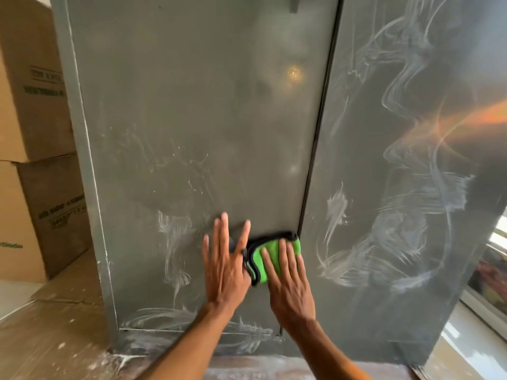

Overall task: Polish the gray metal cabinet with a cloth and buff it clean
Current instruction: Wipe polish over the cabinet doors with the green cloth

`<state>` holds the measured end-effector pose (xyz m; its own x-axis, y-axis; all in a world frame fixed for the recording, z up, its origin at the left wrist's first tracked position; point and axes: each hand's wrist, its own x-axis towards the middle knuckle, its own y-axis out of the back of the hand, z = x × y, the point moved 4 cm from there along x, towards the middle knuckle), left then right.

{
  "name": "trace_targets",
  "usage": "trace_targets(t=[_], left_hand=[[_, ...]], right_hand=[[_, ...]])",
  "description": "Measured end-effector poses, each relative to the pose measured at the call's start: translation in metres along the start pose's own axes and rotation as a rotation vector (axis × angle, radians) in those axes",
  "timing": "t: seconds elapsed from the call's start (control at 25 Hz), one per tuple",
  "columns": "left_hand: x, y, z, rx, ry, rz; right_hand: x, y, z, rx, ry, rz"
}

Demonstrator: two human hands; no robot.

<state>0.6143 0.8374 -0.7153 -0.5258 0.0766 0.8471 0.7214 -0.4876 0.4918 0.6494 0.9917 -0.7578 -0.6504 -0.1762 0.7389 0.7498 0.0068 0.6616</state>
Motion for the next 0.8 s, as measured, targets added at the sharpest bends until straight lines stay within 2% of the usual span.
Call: trace_targets(t=[0.16, 0.4, 0.56, 0.72, 0.8], left_hand=[[-0.051, -0.016, -0.007, 0.014, -0.027, -0.079], [0.005, -0.004, -0.004, -0.134, 0.054, 0.062], [-0.032, -0.025, -0.017, -0.083, 0.015, 0.048], [-0.081, -0.041, -0.036, 0.079, -0.075, -0.108], [-0.078, -0.037, -0.042, 0.096, -0.081, -0.122]], right_hand=[[-0.020, -0.014, -0.005, 0.005, 0.017, -0.059], [0.046, 0.019, -0.021, 0.118, -0.111, 0.041], [0.007, -0.019, -0.027, 0.132, -0.147, 0.073], [-0.062, -0.062, -0.045, 0.094, -0.178, -0.020], [-0.067, -0.063, -0.048, 0.120, -0.233, -0.042]])
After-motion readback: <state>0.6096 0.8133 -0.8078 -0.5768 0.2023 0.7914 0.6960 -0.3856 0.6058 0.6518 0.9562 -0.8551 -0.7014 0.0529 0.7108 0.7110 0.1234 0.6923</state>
